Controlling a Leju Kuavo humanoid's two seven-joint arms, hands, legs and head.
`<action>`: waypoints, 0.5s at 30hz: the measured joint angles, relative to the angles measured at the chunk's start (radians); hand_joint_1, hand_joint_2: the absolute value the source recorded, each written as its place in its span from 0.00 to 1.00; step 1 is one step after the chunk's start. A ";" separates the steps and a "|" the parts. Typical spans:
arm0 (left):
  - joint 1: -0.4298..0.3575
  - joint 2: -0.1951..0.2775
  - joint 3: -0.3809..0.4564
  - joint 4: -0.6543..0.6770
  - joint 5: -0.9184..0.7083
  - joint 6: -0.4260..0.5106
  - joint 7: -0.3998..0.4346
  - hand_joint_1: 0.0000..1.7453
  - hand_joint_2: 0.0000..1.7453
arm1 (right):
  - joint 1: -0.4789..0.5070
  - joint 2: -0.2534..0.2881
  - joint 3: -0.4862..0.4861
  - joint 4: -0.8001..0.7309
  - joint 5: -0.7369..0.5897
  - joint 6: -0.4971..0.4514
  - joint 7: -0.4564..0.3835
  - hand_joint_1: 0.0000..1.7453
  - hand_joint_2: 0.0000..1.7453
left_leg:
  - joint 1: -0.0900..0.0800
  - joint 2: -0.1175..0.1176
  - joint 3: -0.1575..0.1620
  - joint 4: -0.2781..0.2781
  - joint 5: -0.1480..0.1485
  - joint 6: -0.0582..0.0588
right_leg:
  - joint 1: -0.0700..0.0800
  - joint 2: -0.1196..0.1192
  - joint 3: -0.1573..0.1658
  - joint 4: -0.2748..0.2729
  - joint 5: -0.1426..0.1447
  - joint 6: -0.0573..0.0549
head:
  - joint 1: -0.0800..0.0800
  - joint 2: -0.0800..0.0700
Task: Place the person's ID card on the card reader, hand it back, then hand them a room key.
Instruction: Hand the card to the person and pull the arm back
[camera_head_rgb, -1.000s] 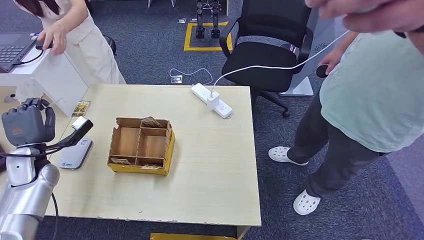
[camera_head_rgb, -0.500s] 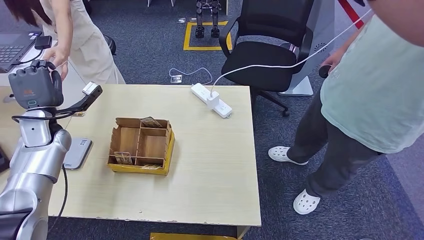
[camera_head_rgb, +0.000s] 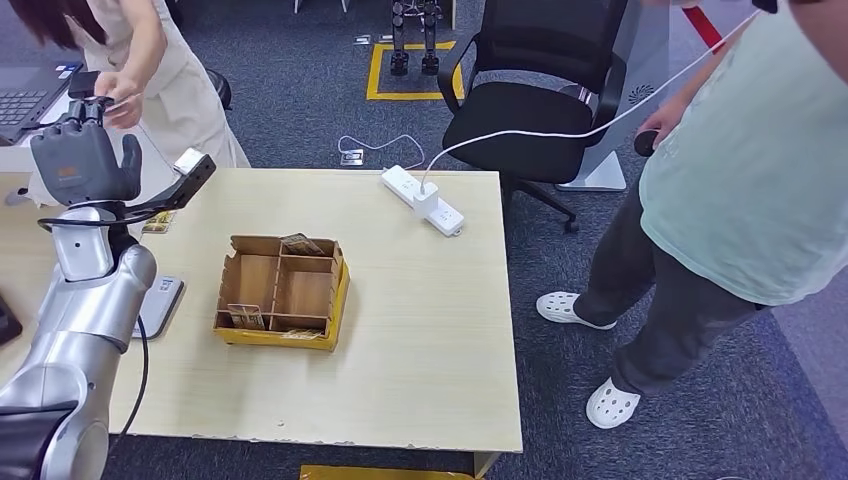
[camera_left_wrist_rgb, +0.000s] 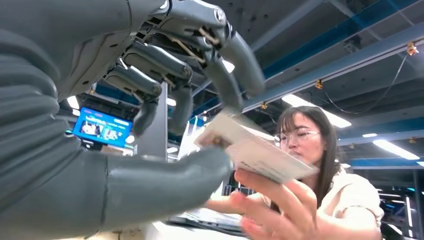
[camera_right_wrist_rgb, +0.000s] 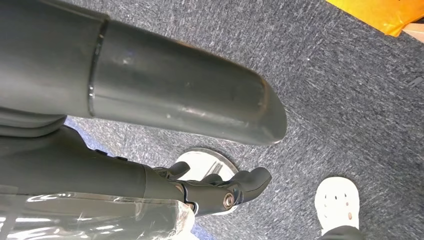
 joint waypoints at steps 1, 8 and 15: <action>0.000 -0.002 -0.003 0.000 0.018 -0.015 -0.005 0.00 1.00 | 0.000 0.000 0.000 0.000 0.000 0.000 0.000 0.00 0.00 | 0.000 0.000 0.000 0.000 0.000 0.000 | 0.000 0.000 0.000 0.000 0.000 0.000 | 0.000 0.000; 0.007 -0.003 -0.009 -0.012 0.340 -0.318 -0.121 0.00 1.00 | 0.002 0.000 -0.001 0.000 0.006 -0.001 0.001 0.00 0.00 | 0.000 0.000 0.000 0.000 0.000 0.000 | 0.000 0.000 0.000 0.000 0.000 0.000 | 0.000 0.000; 0.079 0.148 -0.091 -0.172 0.647 -0.775 -0.249 0.00 1.00 | 0.009 -0.006 -0.006 0.001 -0.002 -0.001 -0.020 0.00 0.00 | 0.001 0.006 -0.002 -0.001 0.000 0.000 | 0.000 0.006 -0.003 0.001 0.000 0.000 | 0.000 0.000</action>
